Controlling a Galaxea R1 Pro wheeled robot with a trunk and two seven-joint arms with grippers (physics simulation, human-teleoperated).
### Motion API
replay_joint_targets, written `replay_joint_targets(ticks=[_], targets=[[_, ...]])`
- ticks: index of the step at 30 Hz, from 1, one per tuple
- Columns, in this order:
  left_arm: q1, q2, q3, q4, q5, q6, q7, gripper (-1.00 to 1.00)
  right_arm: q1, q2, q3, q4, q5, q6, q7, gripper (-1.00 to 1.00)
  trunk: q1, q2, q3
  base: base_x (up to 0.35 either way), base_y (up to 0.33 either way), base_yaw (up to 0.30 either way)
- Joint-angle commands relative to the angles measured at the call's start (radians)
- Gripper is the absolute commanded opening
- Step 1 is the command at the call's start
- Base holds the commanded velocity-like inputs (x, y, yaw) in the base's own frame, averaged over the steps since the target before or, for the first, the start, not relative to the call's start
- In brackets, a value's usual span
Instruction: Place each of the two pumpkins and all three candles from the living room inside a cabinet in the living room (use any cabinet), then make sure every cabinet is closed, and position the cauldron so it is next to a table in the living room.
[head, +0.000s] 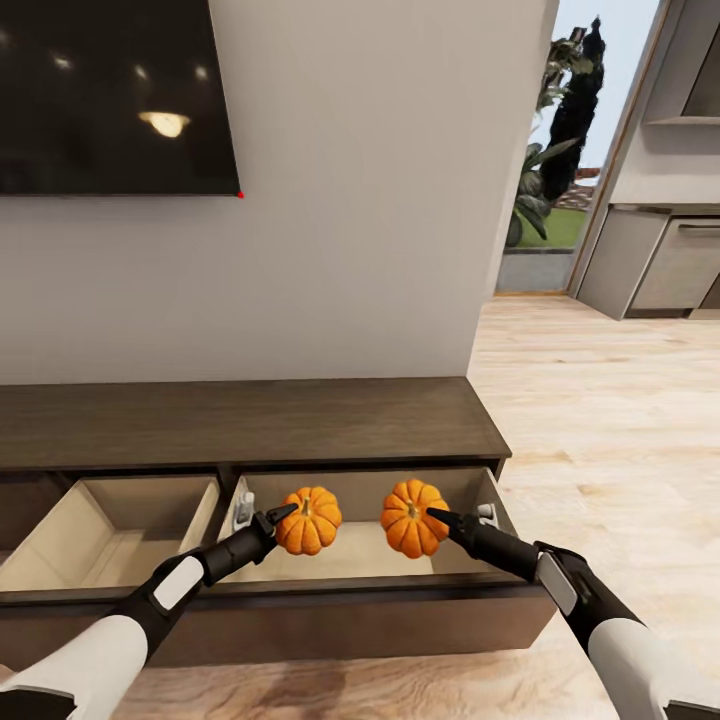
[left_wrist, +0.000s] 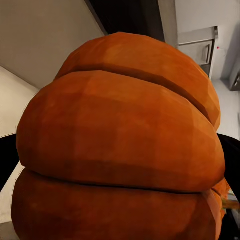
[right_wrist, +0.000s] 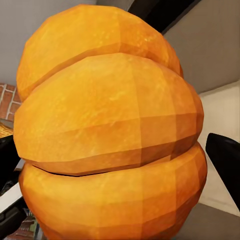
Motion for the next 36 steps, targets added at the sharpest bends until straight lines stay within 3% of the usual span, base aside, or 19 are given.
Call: replay_joint_targets(ticks=[1, 5, 6, 9, 17, 23, 31, 33, 36], targets=[[0.000, -0.002, 0.001, 0.000, 0.000, -0.001, 0.000, -1.00, 0.000, 0.001, 0.000, 0.000, 0.000, -0.001, -0.001, -1.00, 0.000, 0.000, 0.000, 0.000, 0.000, 0.000], [0.000, -0.003, 0.001, -0.001, 0.000, 0.000, 0.010, -1.00, 0.000, 0.027, 0.001, 0.000, 0.043, -0.078, -0.008, -1.00, 0.000, 0.000, 0.000, 0.000, 0.000, 0.000], [0.000, -0.003, 0.001, -0.004, 0.000, 0.001, 0.030, -1.00, 0.000, 0.041, 0.000, 0.001, 0.072, -0.107, -0.020, -1.00, 0.000, 0.000, 0.000, 0.000, 0.000, 0.000], [0.000, -0.003, 0.001, -0.012, 0.001, 0.002, 0.098, -1.00, 0.000, 0.060, 0.000, 0.000, 0.108, -0.130, -0.067, -1.00, 0.000, 0.000, 0.000, 0.000, 0.000, 0.000], [-0.002, 0.003, 0.006, -0.015, 0.003, 0.001, 0.123, -1.00, 0.000, 0.063, -0.001, 0.000, 0.117, -0.127, -0.089, -1.00, 0.000, 0.000, 0.000, 0.011, 0.000, 0.000], [-0.002, -0.001, 0.004, -0.011, 0.004, 0.001, 0.123, -1.00, 0.000, 0.064, 0.000, 0.000, 0.116, -0.126, -0.083, -1.00, 0.000, 0.000, 0.000, 0.235, 0.000, 0.000], [0.000, -0.029, 0.003, 0.003, 0.002, 0.001, 0.132, -1.00, 0.000, 0.063, -0.001, 0.007, 0.116, -0.077, -0.093, -1.00, 0.000, 0.000, 0.000, 0.080, -0.038, 0.000], [0.000, -0.030, 0.002, 0.005, 0.003, 0.000, 0.133, -1.00, 0.000, 0.064, -0.001, 0.015, 0.117, -0.076, -0.116, -1.00, 0.000, 0.000, 0.000, 0.122, -0.091, 0.000], [0.000, -0.032, 0.001, 0.005, 0.002, 0.001, 0.134, -1.00, 0.000, 0.067, -0.002, 0.019, 0.115, -0.078, -0.210, -1.00, 0.000, 0.000, 0.000, 0.028, -0.021, 0.000]])
